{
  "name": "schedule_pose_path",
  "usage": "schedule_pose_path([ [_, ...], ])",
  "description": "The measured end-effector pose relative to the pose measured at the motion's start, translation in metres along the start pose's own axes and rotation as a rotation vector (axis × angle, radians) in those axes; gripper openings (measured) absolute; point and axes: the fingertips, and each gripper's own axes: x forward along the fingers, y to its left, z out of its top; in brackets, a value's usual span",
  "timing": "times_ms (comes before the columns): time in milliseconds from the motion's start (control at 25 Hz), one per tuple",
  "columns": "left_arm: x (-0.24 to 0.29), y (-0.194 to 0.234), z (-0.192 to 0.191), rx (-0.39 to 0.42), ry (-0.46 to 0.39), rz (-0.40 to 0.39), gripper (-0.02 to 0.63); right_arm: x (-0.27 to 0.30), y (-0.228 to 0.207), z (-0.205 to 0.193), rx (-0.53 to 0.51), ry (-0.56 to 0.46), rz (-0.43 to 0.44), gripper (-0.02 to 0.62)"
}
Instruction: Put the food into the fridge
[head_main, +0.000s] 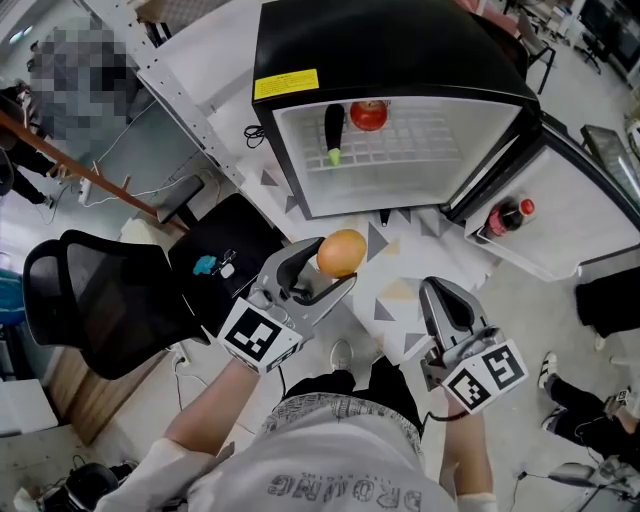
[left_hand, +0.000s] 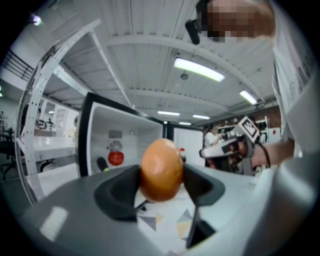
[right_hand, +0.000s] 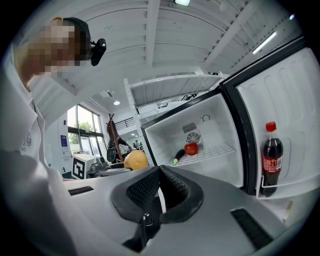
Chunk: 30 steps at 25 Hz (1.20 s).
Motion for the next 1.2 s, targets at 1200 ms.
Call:
schedule_pose_path([
  [1200, 0.168, 0.031, 0.018, 0.218, 0.149, 0.093, 0.279, 0.026, -0.117, 0.044, 0.038, -0.044, 0.143, 0.002],
])
